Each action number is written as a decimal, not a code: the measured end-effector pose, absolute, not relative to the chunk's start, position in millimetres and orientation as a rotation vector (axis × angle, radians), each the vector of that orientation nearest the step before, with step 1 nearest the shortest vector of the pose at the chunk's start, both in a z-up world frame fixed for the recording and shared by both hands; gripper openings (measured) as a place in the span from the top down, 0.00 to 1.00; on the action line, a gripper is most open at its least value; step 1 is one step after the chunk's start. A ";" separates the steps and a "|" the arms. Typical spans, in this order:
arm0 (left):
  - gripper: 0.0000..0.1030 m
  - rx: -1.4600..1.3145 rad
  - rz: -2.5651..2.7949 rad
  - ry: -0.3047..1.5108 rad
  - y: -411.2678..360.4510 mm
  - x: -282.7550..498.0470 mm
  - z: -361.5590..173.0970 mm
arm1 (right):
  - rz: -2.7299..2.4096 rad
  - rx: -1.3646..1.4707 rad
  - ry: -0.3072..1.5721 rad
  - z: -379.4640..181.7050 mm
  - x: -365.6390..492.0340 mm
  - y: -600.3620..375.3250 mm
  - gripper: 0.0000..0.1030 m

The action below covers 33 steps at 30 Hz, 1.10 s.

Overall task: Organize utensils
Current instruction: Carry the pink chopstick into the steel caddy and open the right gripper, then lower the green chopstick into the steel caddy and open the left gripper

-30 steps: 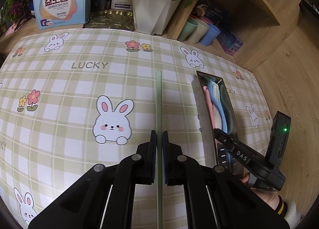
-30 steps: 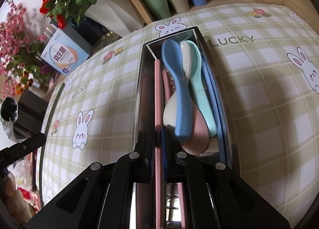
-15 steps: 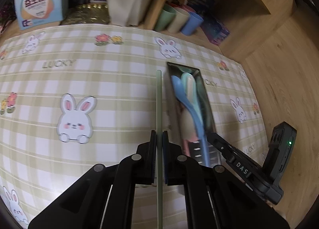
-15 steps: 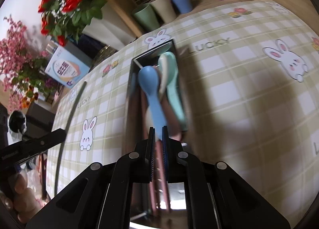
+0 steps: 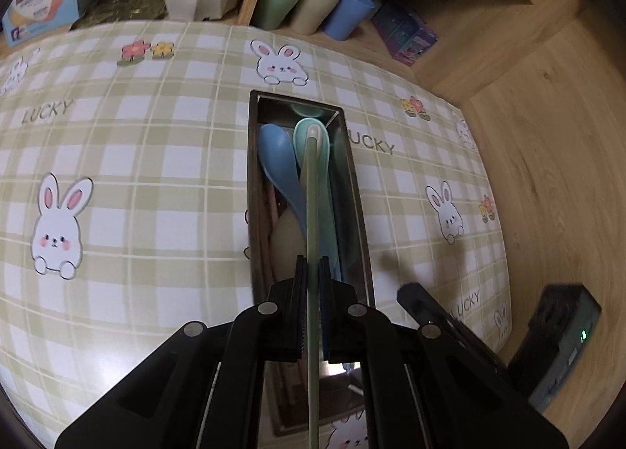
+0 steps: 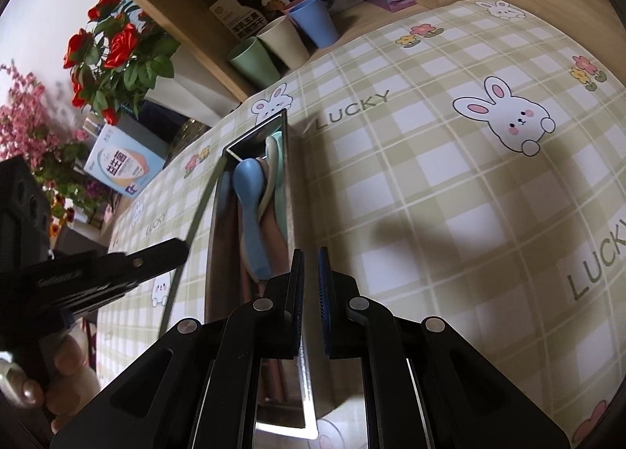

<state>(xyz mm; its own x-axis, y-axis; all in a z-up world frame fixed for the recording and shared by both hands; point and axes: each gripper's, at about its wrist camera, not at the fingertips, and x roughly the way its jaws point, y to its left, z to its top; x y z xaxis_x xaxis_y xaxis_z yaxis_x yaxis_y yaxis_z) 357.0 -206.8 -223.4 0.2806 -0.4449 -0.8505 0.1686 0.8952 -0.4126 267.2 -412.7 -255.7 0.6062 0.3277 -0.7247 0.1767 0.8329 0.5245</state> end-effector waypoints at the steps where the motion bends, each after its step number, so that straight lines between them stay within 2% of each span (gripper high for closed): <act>1: 0.94 -0.274 -0.404 1.233 -207.3 359.2 -226.6 | 0.093 0.605 0.929 -255.7 267.1 -413.8 0.92; 25: 0.94 -0.233 -0.367 1.260 -221.5 374.6 -252.2 | 0.079 0.617 0.923 -254.1 266.1 -418.8 0.92; 33: 0.85 -0.182 -0.411 1.242 -219.4 364.7 -241.8 | 0.078 0.608 0.927 -249.0 264.7 -416.9 0.92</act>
